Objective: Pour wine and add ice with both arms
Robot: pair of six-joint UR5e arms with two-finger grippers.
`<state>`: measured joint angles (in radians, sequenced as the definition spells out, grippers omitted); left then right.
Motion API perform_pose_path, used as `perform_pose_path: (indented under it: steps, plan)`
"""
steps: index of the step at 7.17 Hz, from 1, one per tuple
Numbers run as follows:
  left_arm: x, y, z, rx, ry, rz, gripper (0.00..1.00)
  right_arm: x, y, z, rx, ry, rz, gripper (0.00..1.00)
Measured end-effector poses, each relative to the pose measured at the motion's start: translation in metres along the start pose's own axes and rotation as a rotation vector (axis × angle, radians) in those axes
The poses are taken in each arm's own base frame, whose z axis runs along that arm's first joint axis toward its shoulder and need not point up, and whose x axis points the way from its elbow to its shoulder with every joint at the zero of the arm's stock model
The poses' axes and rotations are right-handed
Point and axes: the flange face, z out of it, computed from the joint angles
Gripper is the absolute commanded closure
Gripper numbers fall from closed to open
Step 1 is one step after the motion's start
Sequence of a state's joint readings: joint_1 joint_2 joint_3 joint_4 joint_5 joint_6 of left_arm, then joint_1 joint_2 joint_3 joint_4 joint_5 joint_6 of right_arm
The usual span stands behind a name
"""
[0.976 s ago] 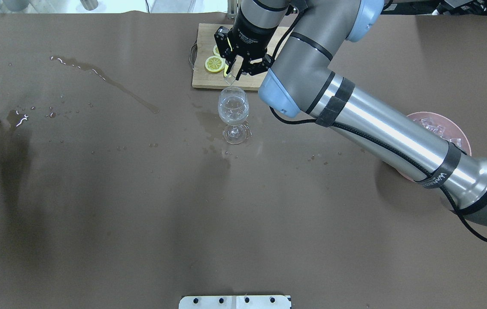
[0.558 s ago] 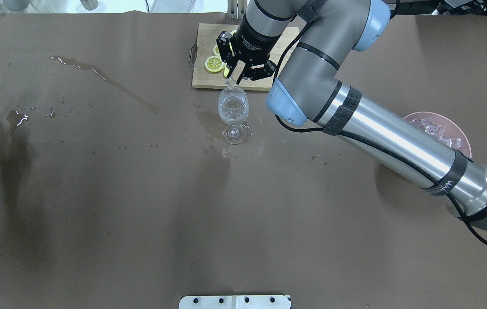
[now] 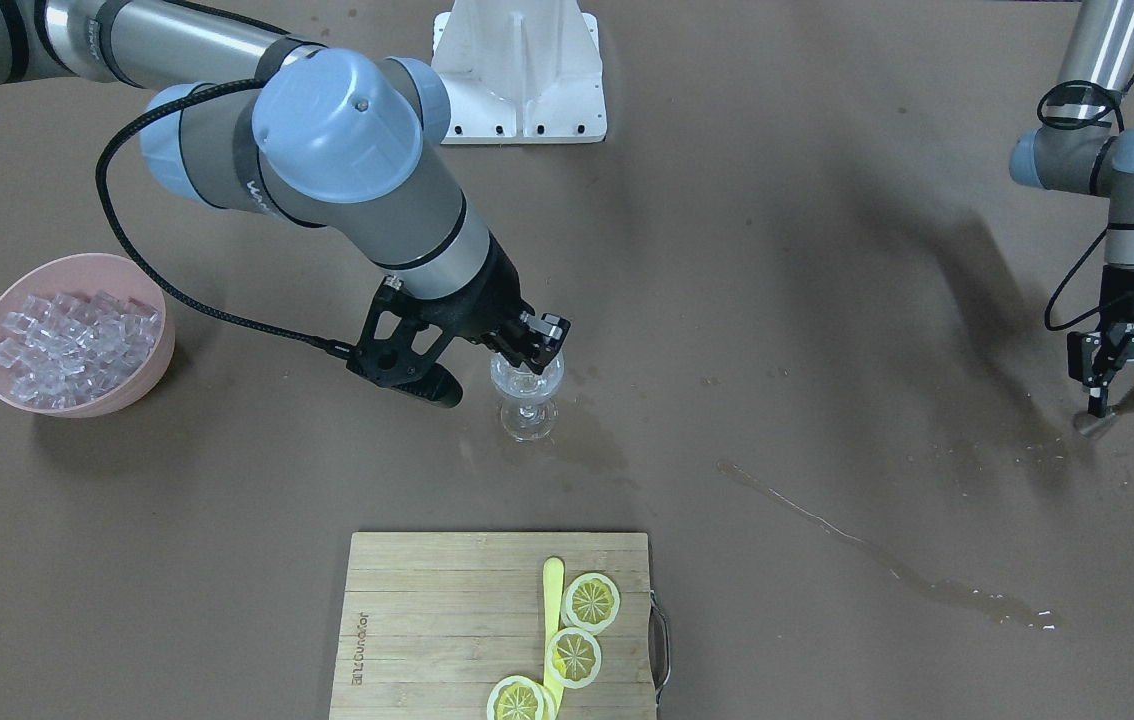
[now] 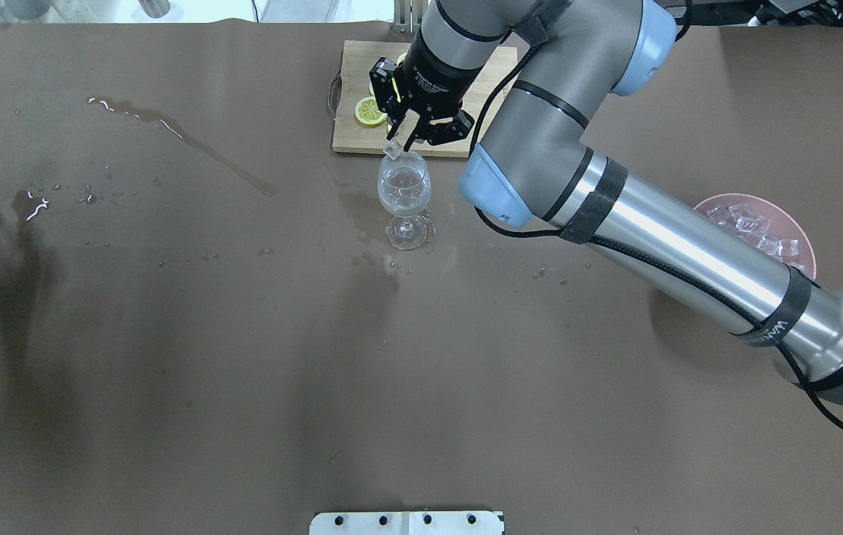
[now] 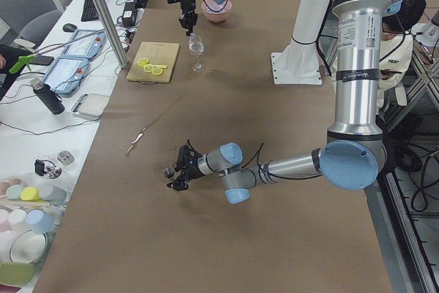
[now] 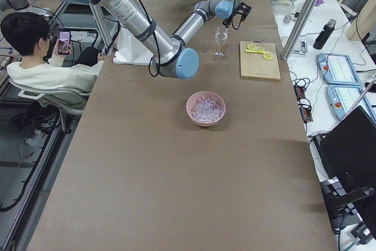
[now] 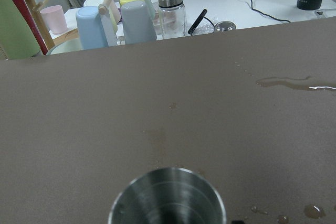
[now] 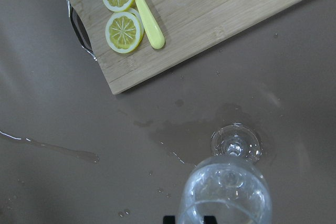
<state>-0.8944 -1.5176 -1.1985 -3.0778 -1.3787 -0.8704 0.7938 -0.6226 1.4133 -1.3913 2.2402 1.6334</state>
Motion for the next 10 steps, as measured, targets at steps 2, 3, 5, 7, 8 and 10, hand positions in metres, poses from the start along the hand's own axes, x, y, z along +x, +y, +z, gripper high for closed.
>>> perform_pose_path:
  steps: [2,3,5,7,8,10]
  plan:
    - [-0.023,0.015,-0.043,-0.052,0.039,0.0,0.05,0.009,0.01,0.0,-0.007,-0.005,0.005,1.0]
    - [-0.035,0.019,-0.076,-0.069,0.05,-0.001,0.05,0.011,0.011,0.001,-0.008,-0.005,0.007,0.93]
    - [-0.05,0.02,-0.136,-0.114,0.078,-0.011,0.05,0.013,0.011,0.003,-0.01,-0.001,0.01,0.39]
    - [-0.053,-0.007,-0.158,-0.248,0.141,-0.077,0.03,0.014,0.012,0.003,-0.01,0.001,0.01,0.24]
    - [-0.062,-0.05,-0.154,-0.314,0.154,-0.116,0.03,0.013,0.012,0.002,-0.011,0.003,0.012,0.23]
    - [-0.071,-0.123,-0.159,-0.434,0.148,-0.074,0.03,0.01,0.014,0.001,-0.011,0.005,0.01,0.16]
